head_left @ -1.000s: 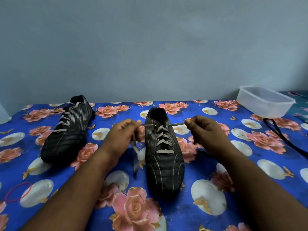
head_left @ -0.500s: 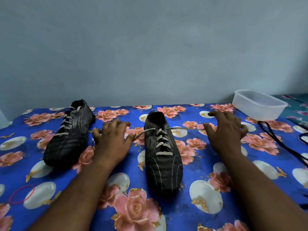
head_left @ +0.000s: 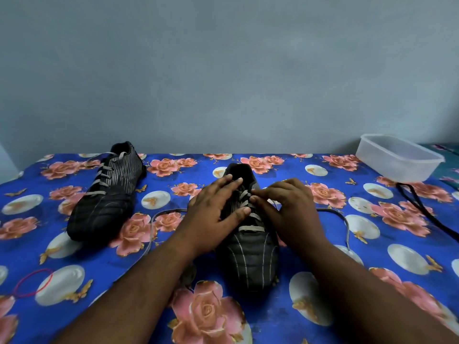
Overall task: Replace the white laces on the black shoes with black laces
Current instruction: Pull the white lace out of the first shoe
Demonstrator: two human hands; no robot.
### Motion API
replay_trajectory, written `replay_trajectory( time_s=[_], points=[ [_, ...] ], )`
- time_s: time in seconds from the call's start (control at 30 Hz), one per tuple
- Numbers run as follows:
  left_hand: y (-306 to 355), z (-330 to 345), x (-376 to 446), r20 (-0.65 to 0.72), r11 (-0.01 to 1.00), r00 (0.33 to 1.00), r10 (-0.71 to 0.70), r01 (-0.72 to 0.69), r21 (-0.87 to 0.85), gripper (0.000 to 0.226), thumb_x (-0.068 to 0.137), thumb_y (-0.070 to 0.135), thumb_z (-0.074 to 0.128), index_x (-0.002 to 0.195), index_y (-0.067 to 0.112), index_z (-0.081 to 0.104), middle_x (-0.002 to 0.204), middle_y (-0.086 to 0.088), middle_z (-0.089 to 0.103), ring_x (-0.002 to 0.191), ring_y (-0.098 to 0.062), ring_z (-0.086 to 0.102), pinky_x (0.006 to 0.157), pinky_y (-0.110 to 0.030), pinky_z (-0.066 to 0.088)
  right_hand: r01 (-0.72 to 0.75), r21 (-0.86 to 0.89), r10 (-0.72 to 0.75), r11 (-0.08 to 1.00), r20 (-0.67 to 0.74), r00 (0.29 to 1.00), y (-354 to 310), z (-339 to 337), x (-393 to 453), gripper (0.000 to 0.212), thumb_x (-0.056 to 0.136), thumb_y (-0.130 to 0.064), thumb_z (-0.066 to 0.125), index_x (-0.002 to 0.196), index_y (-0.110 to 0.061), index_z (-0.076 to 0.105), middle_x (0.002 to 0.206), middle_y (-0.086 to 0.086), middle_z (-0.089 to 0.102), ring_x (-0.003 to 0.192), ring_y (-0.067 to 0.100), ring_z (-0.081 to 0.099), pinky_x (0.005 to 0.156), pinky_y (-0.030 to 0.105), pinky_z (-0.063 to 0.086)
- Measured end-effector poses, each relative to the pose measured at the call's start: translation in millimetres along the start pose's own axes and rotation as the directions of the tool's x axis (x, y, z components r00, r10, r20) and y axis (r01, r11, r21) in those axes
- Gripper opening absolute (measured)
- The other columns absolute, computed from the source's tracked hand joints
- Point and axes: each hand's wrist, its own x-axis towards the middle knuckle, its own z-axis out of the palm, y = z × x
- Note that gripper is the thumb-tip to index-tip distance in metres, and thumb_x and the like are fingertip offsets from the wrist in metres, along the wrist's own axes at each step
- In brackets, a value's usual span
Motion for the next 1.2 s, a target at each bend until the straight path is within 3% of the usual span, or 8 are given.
replay_trajectory(
  time_s=[0.17,0.3,0.57,0.77,0.87,0.97,1.03,1.2],
  points=[
    [2.1,1.4,0.1,-0.017,0.999,1.000,0.002,-0.002,-0.045,0.079,0.080,0.074,0.044,0.152,0.043,0.036,0.161,0.017,0.028,0.148,-0.003,0.020,0.119,-0.037,0.019,-0.032,0.052,0.032,0.998,-0.014,0.999,-5.1,3.3,-0.5,0.012,0.088,-0.039,0.069,0.092,-0.029,0.076,0.083,-0.015,0.071,0.082,0.014,0.058,0.079,0.041,0.047],
    [1.1,1.2,-0.3,-0.008,0.998,1.000,-0.008,0.007,-0.055,0.083,0.077,0.078,0.039,0.152,0.043,0.037,0.161,0.017,0.028,0.149,-0.005,0.020,0.123,-0.041,0.020,-0.180,0.243,0.150,0.953,0.134,0.980,-9.0,4.7,-0.4,0.004,0.092,-0.026,0.070,0.089,-0.023,0.071,0.077,-0.016,0.064,0.080,0.001,0.055,0.074,0.021,0.041],
    [-2.0,2.6,0.0,0.001,0.999,1.000,-0.003,0.003,-0.050,0.080,0.080,0.079,0.040,0.152,0.046,0.035,0.162,0.020,0.027,0.150,-0.005,0.020,0.122,-0.049,0.022,-0.627,0.573,0.330,0.528,0.542,0.773,-12.0,-13.1,1.0,0.011,0.103,-0.017,0.054,0.101,-0.007,0.059,0.068,0.000,0.052,0.041,0.003,0.043,0.036,0.017,0.035],
    [-2.3,2.4,-0.1,0.004,0.998,1.000,-0.004,0.004,-0.056,0.080,0.079,0.079,0.041,0.152,0.045,0.036,0.161,0.020,0.027,0.150,-0.003,0.019,0.124,-0.046,0.021,-0.286,0.341,0.228,0.895,0.200,0.953,-4.7,-6.7,-0.9,0.011,0.086,-0.030,0.080,0.092,-0.035,0.073,0.086,-0.015,0.070,0.087,0.004,0.061,0.077,0.017,0.045],
    [-0.7,1.7,-0.3,0.002,0.998,1.000,0.003,-0.003,-0.059,0.081,0.079,0.079,0.040,0.152,0.044,0.036,0.162,0.019,0.027,0.149,-0.001,0.018,0.125,-0.042,0.018,-0.293,0.397,0.222,0.870,0.215,0.951,-6.0,-7.8,-0.6,0.006,0.089,-0.023,0.078,0.090,-0.029,0.076,0.076,-0.018,0.069,0.073,0.002,0.062,0.067,0.015,0.044],
    [-2.1,1.9,0.3,0.010,0.999,1.000,0.007,-0.007,-0.054,0.081,0.079,0.079,0.039,0.152,0.044,0.035,0.162,0.019,0.027,0.150,-0.002,0.018,0.125,-0.043,0.019,-0.571,0.540,0.299,0.618,0.510,0.807,-11.8,-11.7,-1.6,0.005,0.098,-0.023,0.066,0.098,-0.018,0.065,0.059,-0.012,0.056,0.042,0.008,0.043,0.039,0.022,0.036],
    [-3.3,2.4,0.8,0.014,0.999,1.000,0.006,-0.005,-0.047,0.080,0.080,0.079,0.039,0.153,0.046,0.034,0.163,0.019,0.026,0.151,-0.003,0.018,0.124,-0.047,0.020,-0.652,0.563,0.295,0.508,0.597,0.746,-11.8,-14.1,-2.0,0.015,0.101,-0.028,0.060,0.101,-0.013,0.058,0.057,-0.006,0.049,0.038,0.013,0.035,0.038,0.020,0.031],
    [-2.5,1.5,-0.2,0.014,0.998,1.000,-0.005,0.006,-0.062,0.081,0.079,0.080,0.039,0.152,0.047,0.034,0.162,0.021,0.025,0.151,-0.003,0.017,0.123,-0.048,0.020,-0.513,0.527,0.363,0.677,0.367,0.856,-14.1,-9.8,-1.6,0.017,0.093,-0.031,0.073,0.099,-0.016,0.067,0.065,-0.012,0.062,0.045,0.001,0.053,0.041,0.010,0.037]
  ],
)
